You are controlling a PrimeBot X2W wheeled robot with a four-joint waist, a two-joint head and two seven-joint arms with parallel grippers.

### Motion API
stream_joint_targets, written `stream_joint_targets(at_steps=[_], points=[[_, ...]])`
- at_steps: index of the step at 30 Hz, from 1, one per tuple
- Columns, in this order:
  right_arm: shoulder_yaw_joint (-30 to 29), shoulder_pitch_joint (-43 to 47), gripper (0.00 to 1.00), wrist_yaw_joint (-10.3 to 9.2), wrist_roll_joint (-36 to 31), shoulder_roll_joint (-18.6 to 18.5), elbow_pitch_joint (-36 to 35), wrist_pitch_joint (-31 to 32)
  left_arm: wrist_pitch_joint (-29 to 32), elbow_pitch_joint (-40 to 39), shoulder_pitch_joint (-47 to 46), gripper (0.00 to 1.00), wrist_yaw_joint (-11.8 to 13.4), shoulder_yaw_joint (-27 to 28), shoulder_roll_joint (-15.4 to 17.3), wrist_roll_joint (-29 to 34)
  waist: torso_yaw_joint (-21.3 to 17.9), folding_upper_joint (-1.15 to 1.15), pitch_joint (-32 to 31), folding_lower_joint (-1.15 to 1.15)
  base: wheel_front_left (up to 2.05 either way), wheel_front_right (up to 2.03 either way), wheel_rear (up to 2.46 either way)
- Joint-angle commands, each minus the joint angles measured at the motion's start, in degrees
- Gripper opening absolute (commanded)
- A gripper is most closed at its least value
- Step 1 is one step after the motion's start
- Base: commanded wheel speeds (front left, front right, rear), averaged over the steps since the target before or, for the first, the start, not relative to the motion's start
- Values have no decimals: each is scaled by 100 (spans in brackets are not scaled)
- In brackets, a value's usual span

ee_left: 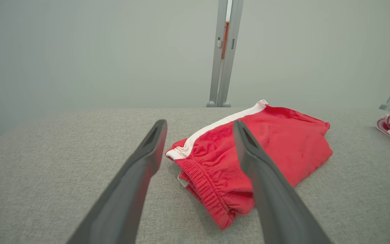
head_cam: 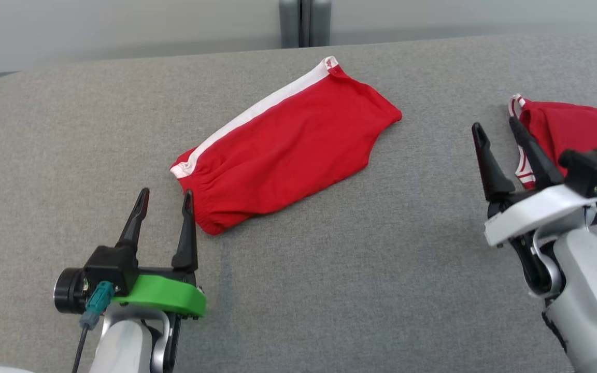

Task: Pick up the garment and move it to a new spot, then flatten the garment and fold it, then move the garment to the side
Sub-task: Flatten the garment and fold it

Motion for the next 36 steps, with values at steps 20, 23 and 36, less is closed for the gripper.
stream_joint_targets(at_steps=[20, 23, 36], points=[[-611, 788, 100, -1, -677, 758, -117, 28, -6, -162, 337, 100, 117, -274, 1, -225, 7, 0, -106, 0, 0, 0, 0], [-553, 590, 100, -1, -342, 830, 92, 275, -6, -150, 265, 100, 131, -358, 0, -283, 177, 0, 35, 0, 0, 0, 0], [-1345, -463, 100, 0, 1919, 901, 1246, 1839, -6, -116, -11, 100, 277, -983, 0, -742, 1278, 0, 548, 0, 0, 0, 0]])
